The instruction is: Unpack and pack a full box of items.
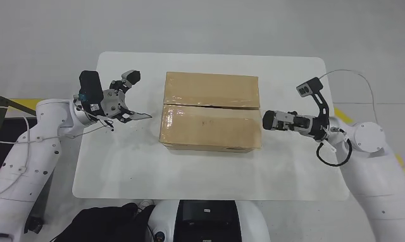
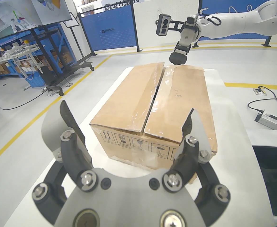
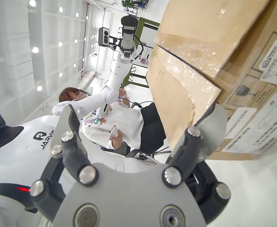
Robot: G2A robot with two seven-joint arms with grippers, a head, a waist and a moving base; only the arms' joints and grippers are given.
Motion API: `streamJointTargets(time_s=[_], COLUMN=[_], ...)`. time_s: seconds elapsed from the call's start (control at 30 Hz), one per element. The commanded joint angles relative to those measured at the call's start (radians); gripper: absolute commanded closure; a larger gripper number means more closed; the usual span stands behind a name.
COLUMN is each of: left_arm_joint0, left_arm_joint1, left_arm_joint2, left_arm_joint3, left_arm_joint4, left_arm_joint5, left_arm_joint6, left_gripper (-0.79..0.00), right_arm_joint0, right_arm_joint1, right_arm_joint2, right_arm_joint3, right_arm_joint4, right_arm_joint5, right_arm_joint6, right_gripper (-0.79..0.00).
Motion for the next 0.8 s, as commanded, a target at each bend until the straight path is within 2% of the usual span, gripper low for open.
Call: streamJointTargets(time_s=[0.0,0.4,0.77], left_arm_joint0=[0.0,0.0,0.0], left_arm_joint1=[0.0,0.0,0.0], left_arm_joint2=[0.0,0.0,0.0], left_arm_joint3=[0.0,0.0,0.0], left_arm_joint4=[0.0,0.0,0.0], left_arm_joint5=[0.0,0.0,0.0], left_arm_joint6=[0.0,0.0,0.0], left_gripper=[-0.785,-0.785,-0.785], right_arm_joint0=[0.008,0.055,0.06], right_arm_joint1=[-0.002,-0.014,-0.015], right_arm_joint2=[-0.006,-0.056,-0.029], right_arm_joint3=[0.015,0.045,0.027], right_arm_joint4=[-0.001,0.022,0.12], right_arm_joint5=[-0.003,0.001,-0.024], right_arm_joint6=[-0.009,0.001,0.072], right_gripper=[-0.785,-0.785,-0.785])
